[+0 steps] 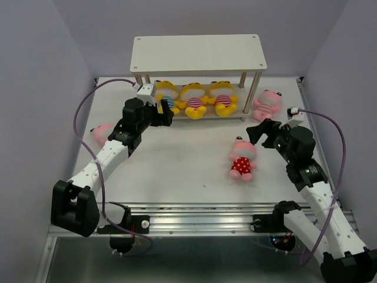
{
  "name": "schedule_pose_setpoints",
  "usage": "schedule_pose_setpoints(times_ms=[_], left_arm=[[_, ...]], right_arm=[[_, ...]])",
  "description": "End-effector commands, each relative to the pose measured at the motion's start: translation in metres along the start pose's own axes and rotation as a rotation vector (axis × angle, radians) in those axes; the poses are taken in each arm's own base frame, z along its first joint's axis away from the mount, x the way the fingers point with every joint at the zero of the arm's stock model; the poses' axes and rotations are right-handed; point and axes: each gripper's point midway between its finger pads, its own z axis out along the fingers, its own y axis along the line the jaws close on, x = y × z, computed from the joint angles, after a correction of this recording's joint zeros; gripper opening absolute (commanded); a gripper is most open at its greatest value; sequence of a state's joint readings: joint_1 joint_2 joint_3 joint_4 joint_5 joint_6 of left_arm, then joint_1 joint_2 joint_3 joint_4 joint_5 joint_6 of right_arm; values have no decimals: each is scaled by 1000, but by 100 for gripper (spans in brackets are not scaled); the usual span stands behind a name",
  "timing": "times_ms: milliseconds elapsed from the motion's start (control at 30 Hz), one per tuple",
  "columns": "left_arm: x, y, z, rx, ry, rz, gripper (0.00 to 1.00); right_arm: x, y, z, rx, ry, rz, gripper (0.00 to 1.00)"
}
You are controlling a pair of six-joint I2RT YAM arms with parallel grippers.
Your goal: Place and organize the stuffed toys onto the shelf
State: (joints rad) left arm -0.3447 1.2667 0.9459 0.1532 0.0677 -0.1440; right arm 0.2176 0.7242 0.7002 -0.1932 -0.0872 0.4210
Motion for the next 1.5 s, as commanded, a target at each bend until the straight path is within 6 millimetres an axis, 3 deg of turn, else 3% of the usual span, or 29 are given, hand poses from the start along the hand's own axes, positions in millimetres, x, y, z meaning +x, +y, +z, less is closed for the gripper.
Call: schedule_pose_setpoints(times_ms=[0,67,167,200,467,667,1167,1467], left_arm=[[18,-48,-13,244,37,-117,99],[21,-62,-16,292,26,-109,99],[19,-61,-10,229,-8,-96,99],[17,-69,-8,234,-25,-79,99],[6,-53,30,68,-60,-30,99],[1,-43,47,1,-68,4,99],[-5,-34,59,-46,-94,75,99],[3,-25,71,-98,-71,91,99]], right_arm=[[6,4,-4,-23,9,11,100],[7,3,-5,-22,5,11,100],[8,3,-6,-20,5,11,100],[8,2,-6,-21,7,9,100],[9,0,-3,-8,13,7,100],[7,-1,-2,3,10,4,100],[11,-7,3,26,24,-2,100],[13,-10,3,37,25,-6,100]])
